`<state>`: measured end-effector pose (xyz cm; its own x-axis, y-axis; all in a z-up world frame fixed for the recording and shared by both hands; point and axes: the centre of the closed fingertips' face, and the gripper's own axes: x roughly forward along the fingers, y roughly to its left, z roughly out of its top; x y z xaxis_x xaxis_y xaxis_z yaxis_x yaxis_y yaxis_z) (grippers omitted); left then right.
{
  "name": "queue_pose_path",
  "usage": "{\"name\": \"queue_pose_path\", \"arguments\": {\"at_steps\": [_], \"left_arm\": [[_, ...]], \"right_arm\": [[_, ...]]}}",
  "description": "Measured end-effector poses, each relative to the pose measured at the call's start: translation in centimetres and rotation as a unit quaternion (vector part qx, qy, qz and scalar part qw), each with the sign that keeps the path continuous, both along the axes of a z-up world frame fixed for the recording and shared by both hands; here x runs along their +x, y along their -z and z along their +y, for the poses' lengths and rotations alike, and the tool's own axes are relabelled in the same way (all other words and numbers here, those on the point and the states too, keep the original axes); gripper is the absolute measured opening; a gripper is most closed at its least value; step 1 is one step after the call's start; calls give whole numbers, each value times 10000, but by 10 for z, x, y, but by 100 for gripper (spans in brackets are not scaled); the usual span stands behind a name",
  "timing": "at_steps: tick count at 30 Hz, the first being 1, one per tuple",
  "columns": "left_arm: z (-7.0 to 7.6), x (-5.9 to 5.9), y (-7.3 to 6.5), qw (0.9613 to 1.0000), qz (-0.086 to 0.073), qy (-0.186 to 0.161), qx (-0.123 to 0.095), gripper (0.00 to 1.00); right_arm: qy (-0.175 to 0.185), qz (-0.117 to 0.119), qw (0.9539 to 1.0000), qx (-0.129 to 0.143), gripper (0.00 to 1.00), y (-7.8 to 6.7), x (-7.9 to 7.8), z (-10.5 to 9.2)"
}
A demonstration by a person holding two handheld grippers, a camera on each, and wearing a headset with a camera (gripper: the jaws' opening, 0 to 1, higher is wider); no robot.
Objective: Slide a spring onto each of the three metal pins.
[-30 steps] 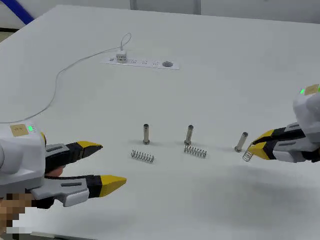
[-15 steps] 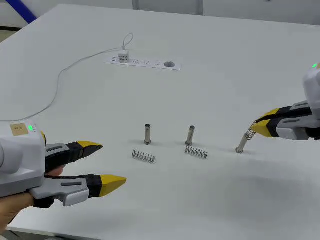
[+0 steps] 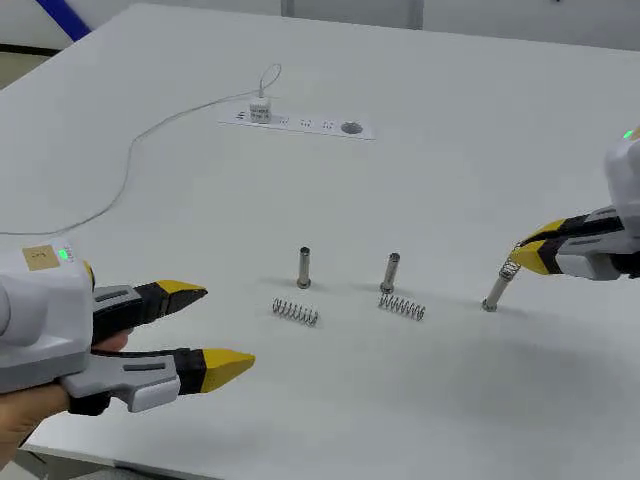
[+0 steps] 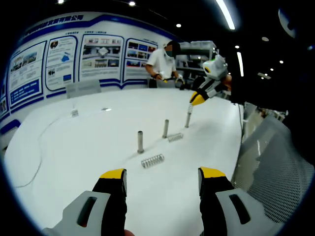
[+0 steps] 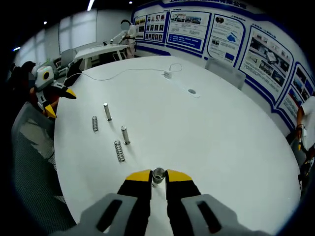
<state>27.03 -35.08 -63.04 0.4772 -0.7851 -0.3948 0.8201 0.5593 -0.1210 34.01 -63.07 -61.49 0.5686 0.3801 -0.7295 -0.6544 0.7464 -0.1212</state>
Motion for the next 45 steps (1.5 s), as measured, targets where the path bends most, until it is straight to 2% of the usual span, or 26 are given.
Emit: {"name": "queue_pose_path", "arguments": {"at_steps": [6, 17, 30, 36, 45], "left_arm": [[0, -1, 0, 10000, 4, -26, 9, 60], [1, -3, -1, 10000, 10, -55, 40, 60], [-3, -5, -7, 10000, -74, 25, -23, 62], [-5, -6, -10, 9999, -110, 80, -71, 62], [-9, -5, -12, 9996, -142, 193, -126, 63]], "right_arm": [[18, 70, 10000, 24, 12, 7, 2, 0], [78, 284, 9996, -19, 12, 32, -1, -1], [173, 443, 9989, -22, 12, 49, -2, -2], [206, 426, 9989, -7, 13, 48, -4, -3], [273, 162, 9995, 22, 16, 26, -11, -5]]}}
